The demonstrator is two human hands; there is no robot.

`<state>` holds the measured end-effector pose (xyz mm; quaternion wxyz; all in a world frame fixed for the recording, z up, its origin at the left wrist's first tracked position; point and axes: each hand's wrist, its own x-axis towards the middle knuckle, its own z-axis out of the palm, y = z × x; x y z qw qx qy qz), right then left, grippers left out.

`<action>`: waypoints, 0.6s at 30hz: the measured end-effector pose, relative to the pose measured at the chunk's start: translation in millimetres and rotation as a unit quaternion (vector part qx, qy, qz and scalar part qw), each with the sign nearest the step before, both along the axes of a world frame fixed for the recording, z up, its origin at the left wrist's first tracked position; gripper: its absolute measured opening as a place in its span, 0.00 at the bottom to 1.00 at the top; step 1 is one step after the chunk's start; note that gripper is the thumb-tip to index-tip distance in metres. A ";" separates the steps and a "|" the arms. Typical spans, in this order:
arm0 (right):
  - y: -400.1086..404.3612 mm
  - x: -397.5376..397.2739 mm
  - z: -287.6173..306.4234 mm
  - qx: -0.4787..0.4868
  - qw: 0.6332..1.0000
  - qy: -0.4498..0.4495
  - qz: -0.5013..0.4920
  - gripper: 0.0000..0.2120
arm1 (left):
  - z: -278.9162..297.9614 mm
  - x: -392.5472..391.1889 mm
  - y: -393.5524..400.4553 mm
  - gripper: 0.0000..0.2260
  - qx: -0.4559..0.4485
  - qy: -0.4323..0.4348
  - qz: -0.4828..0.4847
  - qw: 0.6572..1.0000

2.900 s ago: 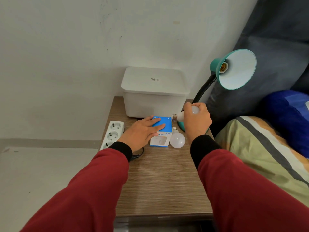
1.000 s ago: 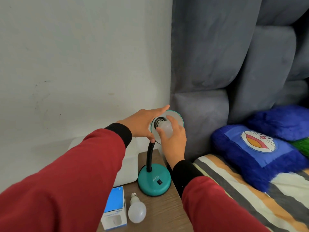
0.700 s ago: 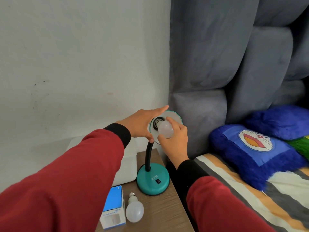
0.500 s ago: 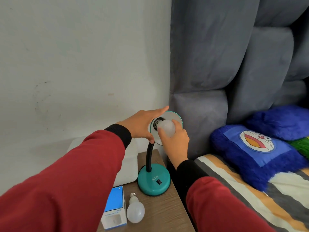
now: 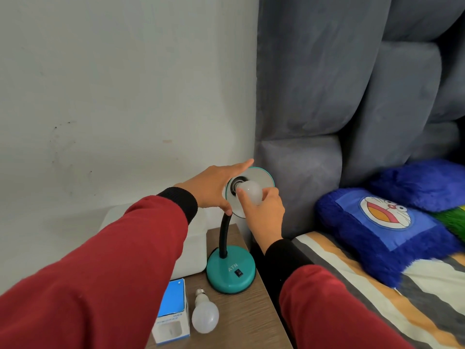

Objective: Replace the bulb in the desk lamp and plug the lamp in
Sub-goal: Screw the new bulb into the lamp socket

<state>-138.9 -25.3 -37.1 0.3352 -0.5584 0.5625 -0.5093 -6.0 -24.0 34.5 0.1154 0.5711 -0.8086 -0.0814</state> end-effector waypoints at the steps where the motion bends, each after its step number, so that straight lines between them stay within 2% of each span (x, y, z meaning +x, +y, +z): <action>1: -0.1 1.2 0.6 -0.005 1.000 -0.004 0.000 0.29 | -0.3 -0.1 -0.2 0.54 0.001 0.000 0.000 1.000; 6: 1.0 7.8 2.4 -0.034 0.998 -0.019 0.048 0.22 | -1.2 -0.6 -0.6 0.53 0.008 0.009 -0.001 1.000; 10: 1.7 0.7 2.6 -0.006 0.998 -0.003 0.063 0.30 | -0.9 0.0 -0.3 0.53 0.005 0.006 -0.004 1.000; 15: 0.4 1.2 0.9 0.003 0.999 0.001 0.032 0.30 | 0.3 -1.0 0.2 0.54 0.004 0.000 -0.002 1.000; 18: -0.4 0.9 2.9 -0.026 0.999 -0.004 0.025 0.28 | -0.3 -0.5 -0.7 0.54 0.008 0.007 -0.001 1.000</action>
